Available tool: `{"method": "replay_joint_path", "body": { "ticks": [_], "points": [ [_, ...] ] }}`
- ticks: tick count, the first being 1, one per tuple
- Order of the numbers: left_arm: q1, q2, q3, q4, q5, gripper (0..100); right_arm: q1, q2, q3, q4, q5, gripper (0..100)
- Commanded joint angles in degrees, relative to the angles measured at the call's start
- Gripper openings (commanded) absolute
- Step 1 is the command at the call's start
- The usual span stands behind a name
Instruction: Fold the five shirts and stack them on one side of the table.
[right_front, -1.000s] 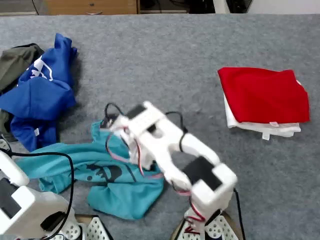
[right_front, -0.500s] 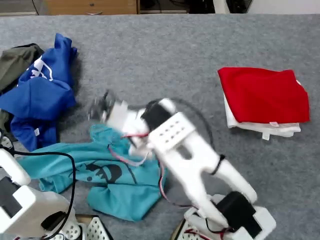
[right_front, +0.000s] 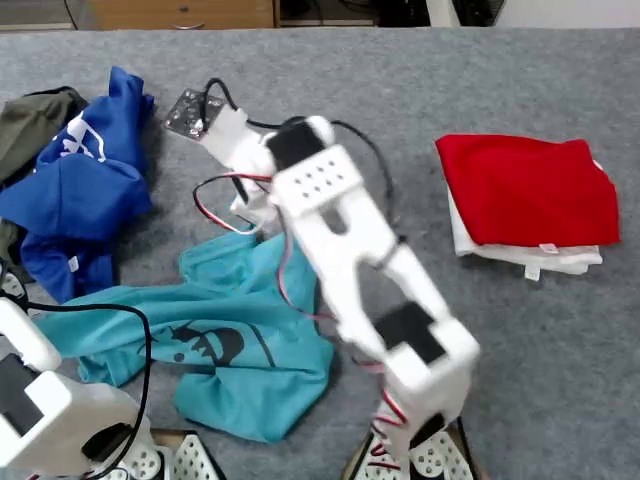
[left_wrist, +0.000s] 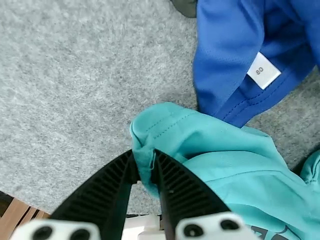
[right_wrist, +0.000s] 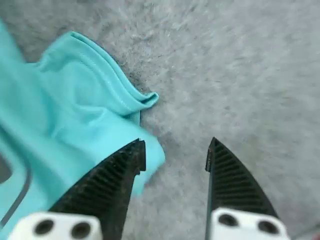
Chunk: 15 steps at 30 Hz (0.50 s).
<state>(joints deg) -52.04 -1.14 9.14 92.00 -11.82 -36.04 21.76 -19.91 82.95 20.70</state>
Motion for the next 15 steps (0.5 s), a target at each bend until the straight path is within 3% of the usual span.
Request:
{"method": "replay_joint_path", "body": {
  "ticks": [1, 10, 15],
  "points": [
    [0.35, -0.40, -0.53, 0.18, -0.26, 2, 1.36, 12.35, -6.11, -1.23, -0.79, 21.3],
    [0.44, -0.31, -0.09, 0.00, -0.26, 2, 0.31, 35.03, -33.19, 3.16, -0.26, 20.7],
    [0.35, -0.31, -0.09, 0.18, -0.26, 2, -4.79, 43.91, -51.21, 11.25, -0.26, 6.6]
  ]
}}
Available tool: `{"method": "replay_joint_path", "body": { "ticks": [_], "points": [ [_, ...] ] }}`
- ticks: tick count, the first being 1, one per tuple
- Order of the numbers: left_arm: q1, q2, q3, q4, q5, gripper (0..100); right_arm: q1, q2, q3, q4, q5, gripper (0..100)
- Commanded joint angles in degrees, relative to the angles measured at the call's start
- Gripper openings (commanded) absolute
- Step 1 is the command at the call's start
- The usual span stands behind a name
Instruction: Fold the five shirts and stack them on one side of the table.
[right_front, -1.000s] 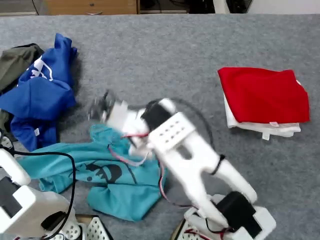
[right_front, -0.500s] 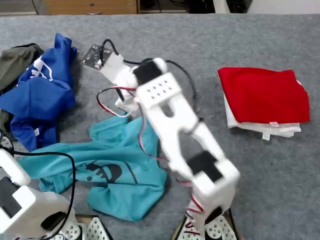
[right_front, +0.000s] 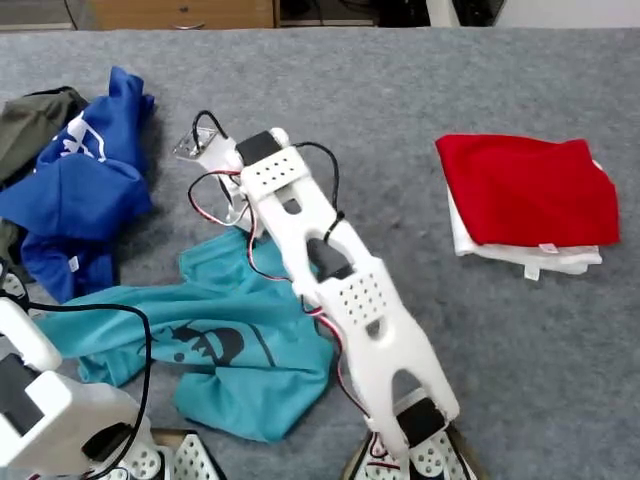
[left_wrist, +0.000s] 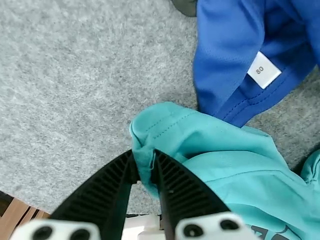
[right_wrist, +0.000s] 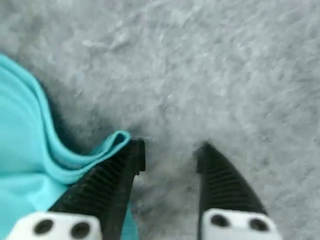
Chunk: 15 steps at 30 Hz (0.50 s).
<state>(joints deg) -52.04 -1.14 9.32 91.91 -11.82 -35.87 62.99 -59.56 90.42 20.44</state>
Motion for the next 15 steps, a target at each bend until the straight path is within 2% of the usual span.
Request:
{"method": "replay_joint_path", "body": {
  "ticks": [1, 6, 12, 15],
  "points": [
    [0.26, -0.31, -0.26, 0.26, -0.26, 2, -6.11, 3.82, -15.34, 5.54, 0.00, 5.5],
    [0.18, -0.31, -0.26, 0.26, -0.26, 2, -10.15, 6.20, -29.85, 12.04, -0.09, 7.6],
    [0.00, -0.31, -0.26, 0.26, -0.26, 2, -10.07, 6.11, -26.42, 11.87, -0.09, 7.6],
    [-1.23, -0.31, -0.26, 0.26, -0.35, 2, -6.90, 4.88, -26.33, 11.96, -0.26, 7.6]
  ]
}}
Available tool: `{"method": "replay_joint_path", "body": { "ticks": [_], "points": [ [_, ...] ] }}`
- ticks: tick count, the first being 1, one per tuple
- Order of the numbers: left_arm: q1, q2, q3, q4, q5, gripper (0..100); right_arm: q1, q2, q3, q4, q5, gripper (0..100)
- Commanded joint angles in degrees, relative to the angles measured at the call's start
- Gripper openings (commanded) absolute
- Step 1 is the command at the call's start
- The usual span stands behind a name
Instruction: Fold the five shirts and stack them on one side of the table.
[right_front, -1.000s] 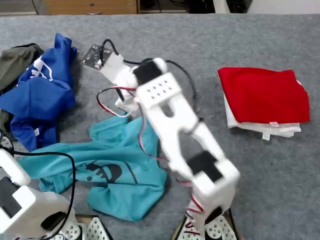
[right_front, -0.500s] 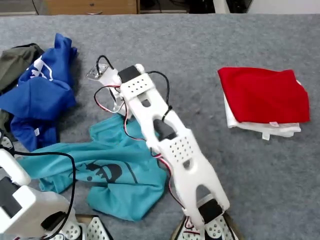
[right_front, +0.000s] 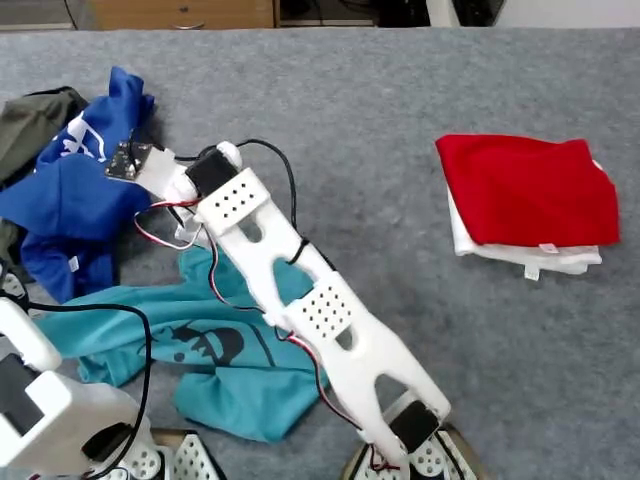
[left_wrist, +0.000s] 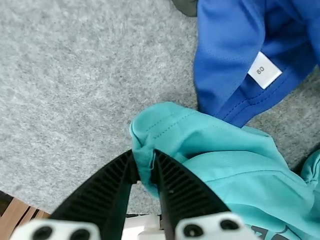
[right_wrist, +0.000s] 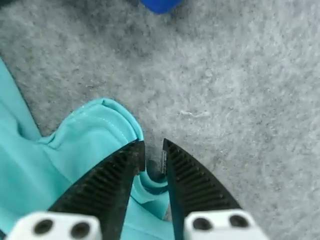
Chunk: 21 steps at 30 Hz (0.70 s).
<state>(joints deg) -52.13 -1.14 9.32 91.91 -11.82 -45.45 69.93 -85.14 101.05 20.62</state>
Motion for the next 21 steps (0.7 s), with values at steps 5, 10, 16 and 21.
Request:
{"method": "replay_joint_path", "body": {
  "ticks": [5, 10, 16, 21],
  "points": [
    [-2.37, -0.31, -0.35, 0.18, -0.53, 2, 9.98, -8.31, 3.12, 1.41, -0.35, 7.6],
    [-2.29, -0.31, -0.53, -0.09, -0.53, 2, 10.51, -15.34, 24.92, 1.32, -0.62, 7.6],
    [-2.20, -0.31, -0.70, -0.18, -0.53, 2, 12.44, -26.07, 45.14, -0.35, -2.73, 7.8],
    [-1.23, -0.31, -0.79, -0.18, -0.53, 2, 9.80, -33.54, 64.31, -5.71, -1.58, 7.2]
  ]
}}
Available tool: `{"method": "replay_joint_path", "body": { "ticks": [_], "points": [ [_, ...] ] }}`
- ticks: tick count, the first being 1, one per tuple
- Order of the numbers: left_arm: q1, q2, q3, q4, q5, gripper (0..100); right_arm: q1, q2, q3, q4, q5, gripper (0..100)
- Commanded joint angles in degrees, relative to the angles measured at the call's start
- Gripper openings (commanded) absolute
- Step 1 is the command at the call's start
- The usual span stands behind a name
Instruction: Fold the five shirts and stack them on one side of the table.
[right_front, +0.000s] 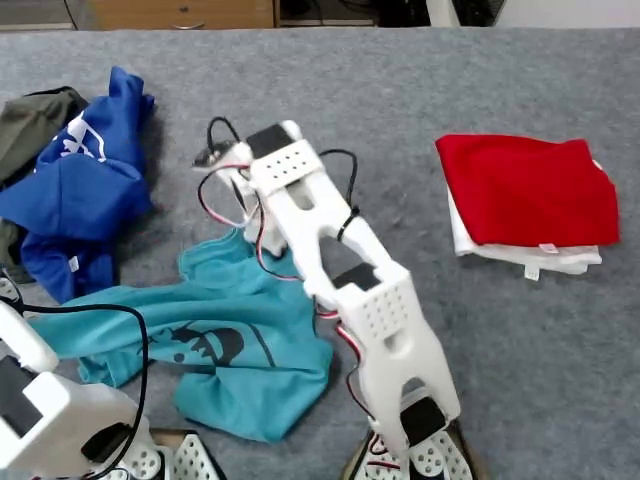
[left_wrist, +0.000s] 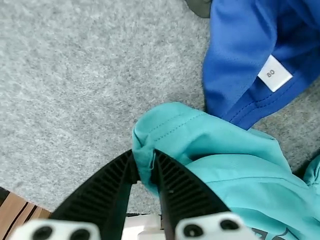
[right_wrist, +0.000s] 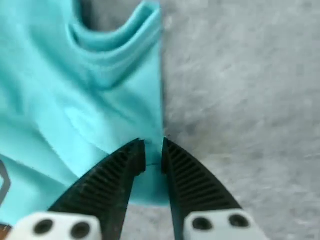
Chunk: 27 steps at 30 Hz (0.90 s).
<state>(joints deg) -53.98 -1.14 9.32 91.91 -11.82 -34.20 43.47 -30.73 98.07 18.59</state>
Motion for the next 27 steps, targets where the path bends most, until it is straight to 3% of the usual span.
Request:
{"method": "replay_joint_path", "body": {
  "ticks": [1, 9, 13, 21, 27],
  "points": [
    [0.62, -0.31, -0.79, -0.18, -0.53, 2, -2.51, -9.27, 14.02, -4.04, 0.62, 7.1],
    [0.62, -0.31, -0.79, -0.26, -0.53, 2, -10.51, -35.30, 51.91, -18.29, 0.70, 4.1],
    [0.62, -0.31, -0.88, -0.26, -0.53, 2, -9.80, -44.35, 62.81, -23.56, 2.29, 4.4],
    [0.62, -0.31, -0.79, -1.32, -0.53, 2, 1.89, -47.16, 46.37, -23.56, 2.20, 4.5],
    [0.62, -0.31, -0.79, -1.32, -0.53, 2, 4.70, -38.29, 38.81, -24.18, -8.53, 12.2]
  ]
}}
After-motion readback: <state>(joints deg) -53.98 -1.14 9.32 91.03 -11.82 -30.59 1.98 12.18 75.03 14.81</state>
